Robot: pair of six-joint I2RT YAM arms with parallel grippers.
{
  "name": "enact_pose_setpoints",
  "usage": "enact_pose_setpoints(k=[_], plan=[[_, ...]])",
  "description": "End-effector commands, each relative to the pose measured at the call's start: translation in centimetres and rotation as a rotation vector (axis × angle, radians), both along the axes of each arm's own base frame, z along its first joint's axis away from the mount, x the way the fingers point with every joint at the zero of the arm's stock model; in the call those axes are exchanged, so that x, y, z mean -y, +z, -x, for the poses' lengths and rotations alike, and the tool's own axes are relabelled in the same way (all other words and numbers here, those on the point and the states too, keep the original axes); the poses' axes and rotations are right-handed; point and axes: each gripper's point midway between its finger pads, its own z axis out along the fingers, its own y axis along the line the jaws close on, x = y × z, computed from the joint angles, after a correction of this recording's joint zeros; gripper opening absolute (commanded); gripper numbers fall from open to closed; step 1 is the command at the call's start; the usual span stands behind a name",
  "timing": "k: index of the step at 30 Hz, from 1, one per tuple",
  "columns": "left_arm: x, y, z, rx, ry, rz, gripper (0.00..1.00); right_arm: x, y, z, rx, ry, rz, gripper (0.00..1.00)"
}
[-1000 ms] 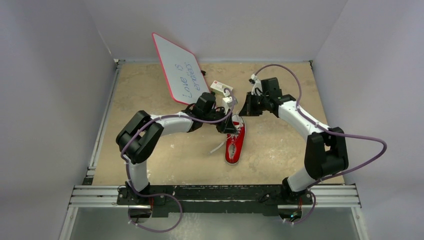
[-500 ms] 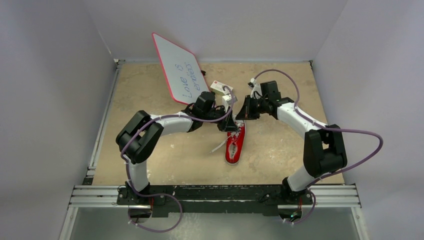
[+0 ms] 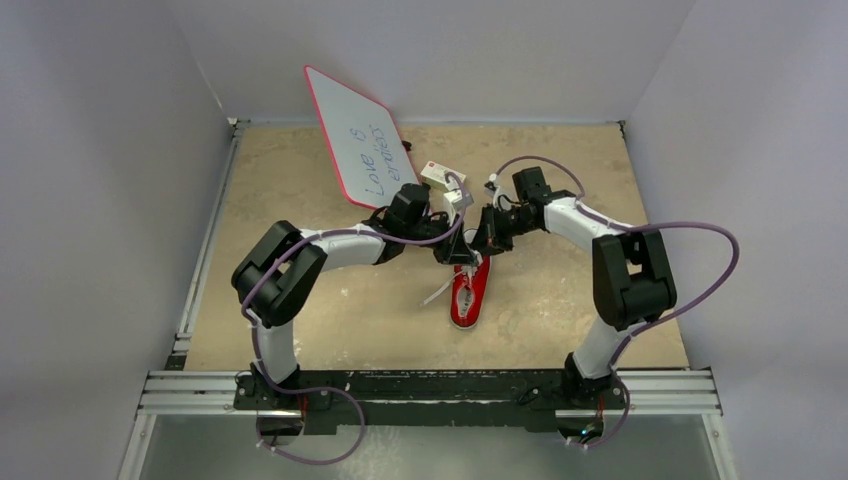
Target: Tie the shoes
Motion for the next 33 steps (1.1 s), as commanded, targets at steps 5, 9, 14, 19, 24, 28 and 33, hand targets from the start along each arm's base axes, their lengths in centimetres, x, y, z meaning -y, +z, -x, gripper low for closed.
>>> enact_pose_setpoints(k=[5,9,14,19,24,28,33], plan=[[-0.1,0.7,-0.7,0.035,-0.015,0.031,0.0,-1.2,3.0,3.3,-0.13,0.146,-0.173,0.0],[-0.1,-0.2,-0.9,0.018,-0.017,0.023,0.0,-0.5,1.2,3.1,-0.183,0.154,-0.096,0.0],[-0.3,-1.2,-1.7,-0.002,0.006,0.019,0.0,-0.5,1.2,1.5,-0.177,0.123,-0.054,0.07],[-0.2,-2.1,-2.1,-0.028,0.017,0.025,0.0,1.0,0.8,1.0,-0.182,0.089,0.054,0.29],[-0.1,-2.3,-2.2,-0.04,0.028,0.042,0.0,3.7,1.8,-0.1,-0.14,0.046,0.199,0.53],[0.2,-1.9,-2.3,-0.043,0.034,0.06,0.0,5.0,2.0,0.5,-0.159,0.084,0.271,0.63],[0.3,-1.9,-2.4,-0.042,0.036,0.061,0.0,7.3,2.9,1.7,-0.112,0.019,0.399,0.64]])
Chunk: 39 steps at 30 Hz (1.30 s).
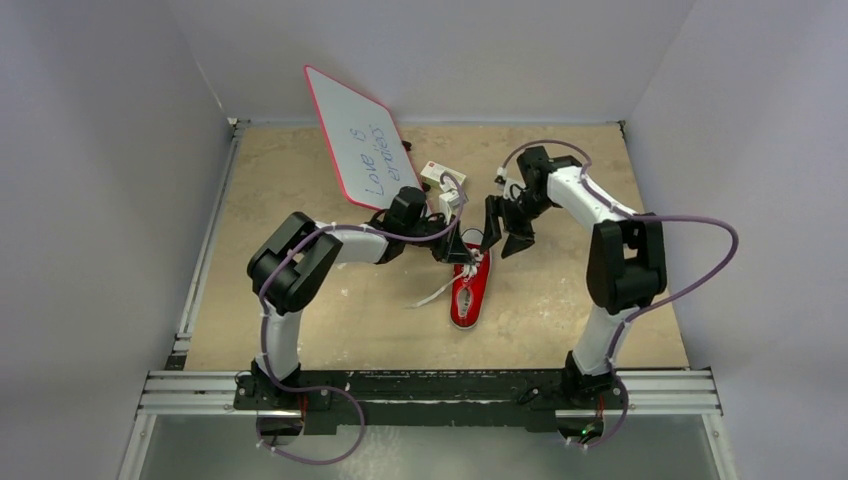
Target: Tie the shoes
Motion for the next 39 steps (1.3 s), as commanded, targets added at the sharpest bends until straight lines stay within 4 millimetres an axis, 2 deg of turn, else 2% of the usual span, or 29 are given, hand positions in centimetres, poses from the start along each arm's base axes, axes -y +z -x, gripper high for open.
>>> enact_pose_setpoints(k=[1,4,8,15,19,22,25,32,39], plan=[[0.4,1.2,-0.9,0.041,0.007,0.046,0.0,1.3,2.6,2.6,0.046,-0.018,0.048,0.64],[0.5,1.1,-0.9,0.035,0.005,0.051,0.0,-1.9,3.1,4.7,0.058,0.008,-0.113,0.63],[0.5,0.8,-0.8,0.026,-0.002,0.047,0.0,-3.8,2.6,4.3,0.174,0.008,-0.128,0.62],[0.4,0.4,-0.7,0.018,-0.003,0.038,0.0,-4.3,2.2,2.2,0.315,-0.034,-0.111,0.59],[0.4,0.2,-0.8,0.015,0.009,0.037,0.0,-4.0,1.1,2.4,0.301,-0.035,-0.074,0.56],[0.6,0.5,-0.8,0.009,0.019,0.062,0.0,-4.3,0.4,2.6,0.269,-0.023,-0.086,0.45],[0.6,0.5,-0.8,0.004,0.017,0.066,0.0,-4.7,0.1,2.9,0.255,-0.005,-0.089,0.4],[0.7,0.3,-0.8,0.0,0.013,0.064,0.0,-4.7,-0.3,3.5,0.254,0.02,-0.064,0.46],[0.7,-0.1,-0.9,-0.009,0.011,0.059,0.0,-4.7,-0.9,3.8,0.229,0.032,-0.053,0.38]])
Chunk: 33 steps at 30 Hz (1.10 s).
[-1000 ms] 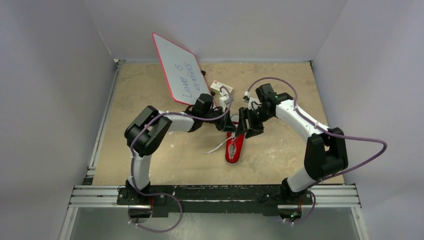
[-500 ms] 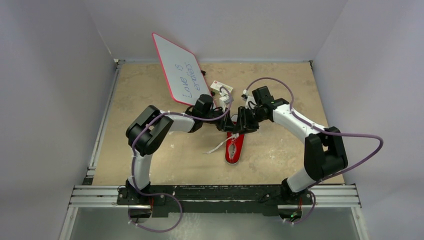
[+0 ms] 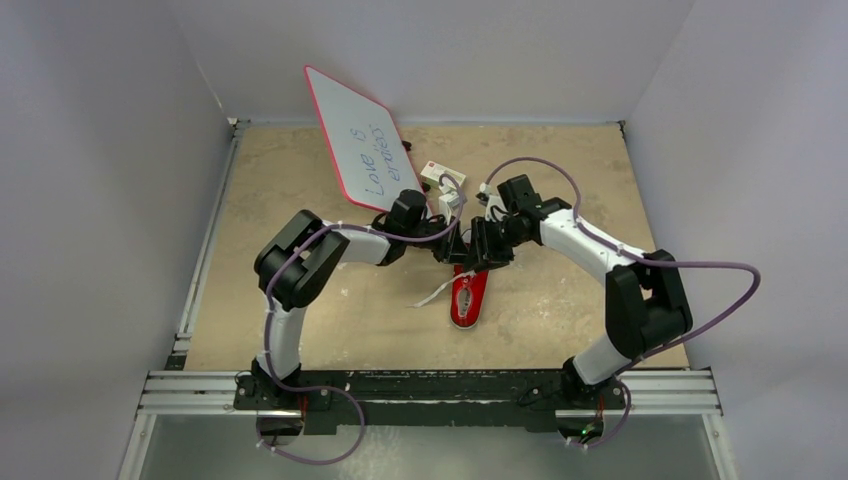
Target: Tie the shoes
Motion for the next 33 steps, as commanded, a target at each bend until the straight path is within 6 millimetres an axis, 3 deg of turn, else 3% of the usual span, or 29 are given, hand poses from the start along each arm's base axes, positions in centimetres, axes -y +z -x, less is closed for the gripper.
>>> enact_pose_setpoints(k=[1,6,16,19,21,25,29,33], plan=[[0.4,0.6,-0.5,0.033,-0.011,0.038,0.0,0.0,-0.3,0.1,0.001,0.016,0.018,0.38],[0.4,0.2,-0.5,0.024,-0.015,0.038,0.0,0.2,-0.6,0.4,-0.004,0.021,0.044,0.43],[0.3,0.0,-0.5,0.018,-0.014,0.035,0.0,0.9,-0.2,1.0,-0.007,0.033,0.082,0.42],[0.3,-0.1,-0.5,0.014,-0.014,0.033,0.0,1.9,0.3,2.1,0.021,0.029,0.1,0.54],[0.3,-0.1,-0.5,0.013,-0.014,0.034,0.0,1.7,0.2,3.0,0.049,0.038,0.053,0.57],[0.3,0.0,-0.5,0.013,-0.016,0.038,0.0,0.6,1.2,1.8,0.184,0.06,-0.034,0.58],[0.2,0.0,-0.3,0.008,-0.019,0.032,0.0,-0.2,1.5,0.9,0.204,0.08,-0.064,0.57],[0.2,0.0,-0.3,0.007,-0.017,0.03,0.0,-0.3,0.0,0.9,0.153,0.079,-0.045,0.51]])
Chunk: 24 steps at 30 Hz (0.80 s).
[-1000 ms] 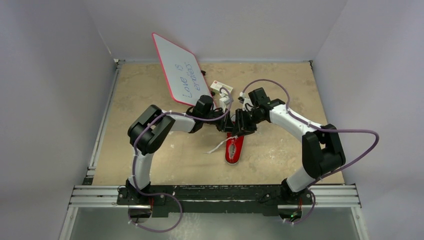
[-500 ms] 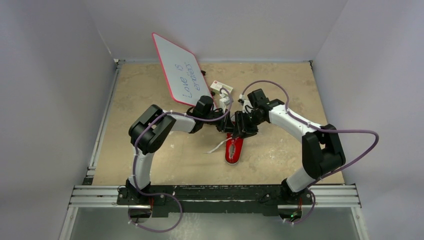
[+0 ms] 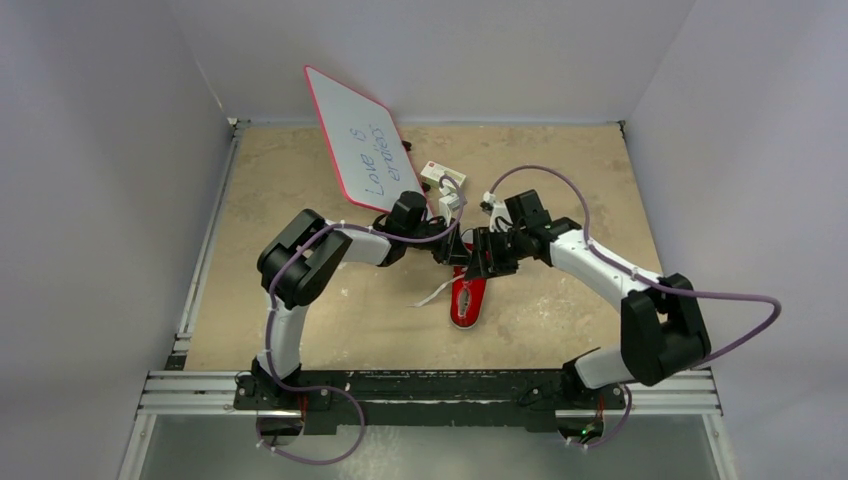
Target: Tie the shoes
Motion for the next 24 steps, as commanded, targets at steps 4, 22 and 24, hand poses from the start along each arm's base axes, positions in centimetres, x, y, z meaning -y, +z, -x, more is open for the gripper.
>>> enact_pose_setpoints(k=[4,22,24], plan=[[0.2,1.1,-0.5,0.028,-0.011,0.038,0.0,-1.1,-0.9,-0.8,-0.001,0.034,-0.023,0.44],[-0.1,3.4,-0.6,0.053,0.016,0.048,0.18,2.0,0.0,3.5,-0.167,-0.026,0.113,0.0],[-0.5,4.7,-0.5,0.077,0.044,0.053,0.24,3.2,0.3,5.1,-0.212,-0.023,0.167,0.0]])
